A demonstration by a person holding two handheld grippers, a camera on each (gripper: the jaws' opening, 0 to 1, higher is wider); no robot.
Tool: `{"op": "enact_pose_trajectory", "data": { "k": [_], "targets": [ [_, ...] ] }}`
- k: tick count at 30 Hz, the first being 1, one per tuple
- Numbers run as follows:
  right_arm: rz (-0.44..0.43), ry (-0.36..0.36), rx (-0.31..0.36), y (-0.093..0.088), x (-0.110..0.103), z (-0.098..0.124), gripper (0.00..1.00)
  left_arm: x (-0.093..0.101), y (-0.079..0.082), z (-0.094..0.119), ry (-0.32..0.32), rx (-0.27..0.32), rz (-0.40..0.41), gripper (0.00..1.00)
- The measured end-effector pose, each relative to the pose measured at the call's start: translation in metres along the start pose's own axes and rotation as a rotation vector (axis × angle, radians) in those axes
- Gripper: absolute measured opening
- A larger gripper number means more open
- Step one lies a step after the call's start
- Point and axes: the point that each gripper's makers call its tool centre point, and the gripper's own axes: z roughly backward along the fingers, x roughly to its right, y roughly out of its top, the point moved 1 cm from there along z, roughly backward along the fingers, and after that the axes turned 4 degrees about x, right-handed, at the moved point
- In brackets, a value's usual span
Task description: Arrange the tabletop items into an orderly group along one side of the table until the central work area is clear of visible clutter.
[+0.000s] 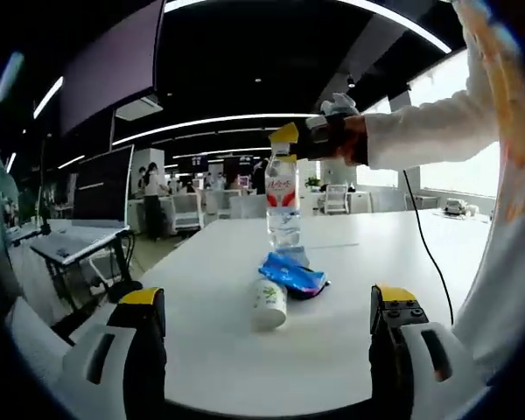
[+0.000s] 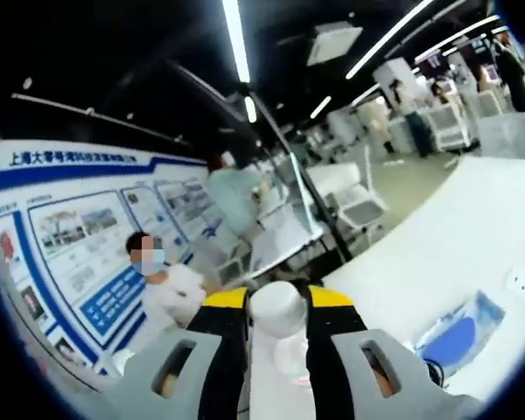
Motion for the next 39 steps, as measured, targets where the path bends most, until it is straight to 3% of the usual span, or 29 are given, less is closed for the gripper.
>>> {"op": "enact_pose_trajectory", "data": {
  "k": [3,6,8,11,16,20,25,29,32,39],
  "targets": [
    [0.015,0.009,-0.003,0.005,0.005,-0.004,0.22,0.002,-0.012,-0.007,-0.008,-0.033,-0.072,1.0],
    [0.037,0.023,-0.008,0.009,0.009,-0.009,0.22,0.005,-0.03,-0.008,-0.018,-0.138,-0.227,0.98],
    [0.071,0.048,-0.017,0.01,0.011,-0.014,0.22,0.003,-0.024,-0.007,-0.019,-0.075,-0.177,0.93],
    [0.101,0.085,-0.021,0.009,0.015,-0.023,0.22,-0.001,-0.022,-0.006,-0.013,-0.064,-0.162,0.91],
    [0.11,0.112,-0.052,0.002,0.033,-0.036,0.22,0.003,-0.032,-0.006,-0.043,-0.12,-0.166,0.82],
    [0.092,0.105,-0.047,0.001,0.049,-0.045,0.22,-0.001,-0.029,-0.006,-0.024,-0.1,-0.181,0.83],
    [0.109,0.1,-0.079,0.001,0.068,-0.055,0.22,-0.003,-0.037,-0.005,-0.026,-0.138,-0.175,0.8],
    [0.104,0.093,-0.083,0.001,0.084,-0.064,0.22,-0.005,-0.038,-0.004,-0.02,-0.13,-0.18,0.8],
    [0.073,0.066,-0.098,-0.002,0.1,-0.07,0.22,-0.009,-0.039,-0.003,-0.002,-0.137,-0.184,0.8],
    [0.091,0.071,-0.114,-0.017,0.116,-0.08,0.23,-0.011,-0.046,0.0,0.006,-0.161,-0.195,0.73]
  ]
}}
